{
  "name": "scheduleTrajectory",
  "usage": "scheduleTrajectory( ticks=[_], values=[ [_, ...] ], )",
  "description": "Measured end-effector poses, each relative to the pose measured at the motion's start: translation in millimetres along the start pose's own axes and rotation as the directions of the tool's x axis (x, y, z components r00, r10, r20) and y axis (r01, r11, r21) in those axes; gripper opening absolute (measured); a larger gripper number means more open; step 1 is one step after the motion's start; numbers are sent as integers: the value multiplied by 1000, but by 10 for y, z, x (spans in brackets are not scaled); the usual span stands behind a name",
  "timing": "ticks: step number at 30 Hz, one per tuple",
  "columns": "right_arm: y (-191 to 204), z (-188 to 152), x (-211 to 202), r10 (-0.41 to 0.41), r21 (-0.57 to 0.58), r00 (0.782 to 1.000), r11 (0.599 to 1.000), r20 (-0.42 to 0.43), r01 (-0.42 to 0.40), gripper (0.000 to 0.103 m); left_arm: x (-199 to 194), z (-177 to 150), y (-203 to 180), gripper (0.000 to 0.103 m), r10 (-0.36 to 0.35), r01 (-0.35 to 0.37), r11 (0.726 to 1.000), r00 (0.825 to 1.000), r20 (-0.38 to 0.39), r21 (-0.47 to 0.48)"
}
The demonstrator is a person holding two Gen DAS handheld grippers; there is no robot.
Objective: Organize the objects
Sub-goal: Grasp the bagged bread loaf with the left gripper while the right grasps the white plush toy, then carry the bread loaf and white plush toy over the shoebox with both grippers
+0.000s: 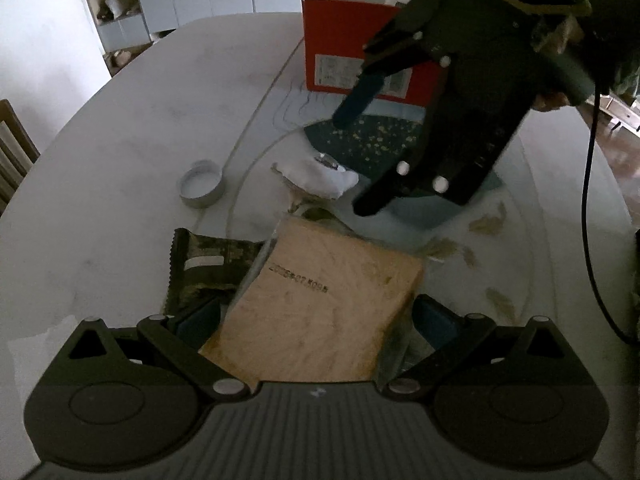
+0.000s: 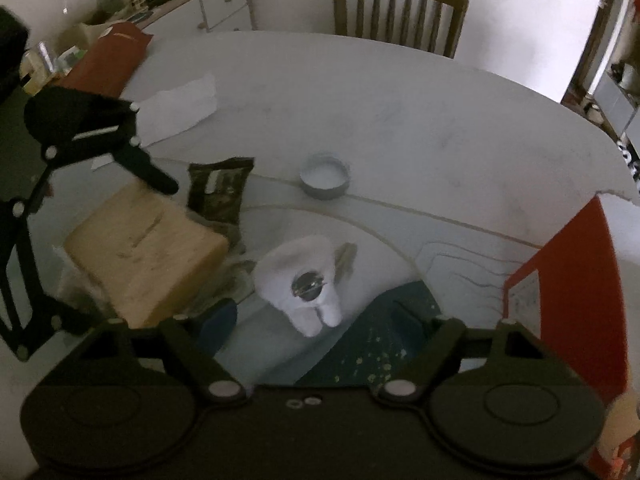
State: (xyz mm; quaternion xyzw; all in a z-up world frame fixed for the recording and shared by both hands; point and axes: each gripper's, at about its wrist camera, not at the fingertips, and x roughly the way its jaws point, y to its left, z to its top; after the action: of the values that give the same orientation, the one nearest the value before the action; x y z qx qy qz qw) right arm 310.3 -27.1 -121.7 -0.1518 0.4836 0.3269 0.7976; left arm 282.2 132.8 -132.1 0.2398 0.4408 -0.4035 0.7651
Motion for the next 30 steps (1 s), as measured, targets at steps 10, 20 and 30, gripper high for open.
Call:
scheduleTrajectory(
  ticks=[10,20,30],
  values=[
    [24,53,115,62,8,998,998,26,-63,60,22,-24,-41,101,24,-23,999,1000,20,-41],
    [42,33,11,63,32,996,997,67,-65,38,-24,29,-105,89,51,-51,995,999,1,-89],
    [32,-143,-389,0,68,995,998,100,-7,38,-348,103,-239,88,93,-85,981,995,39,-173]
  ],
)
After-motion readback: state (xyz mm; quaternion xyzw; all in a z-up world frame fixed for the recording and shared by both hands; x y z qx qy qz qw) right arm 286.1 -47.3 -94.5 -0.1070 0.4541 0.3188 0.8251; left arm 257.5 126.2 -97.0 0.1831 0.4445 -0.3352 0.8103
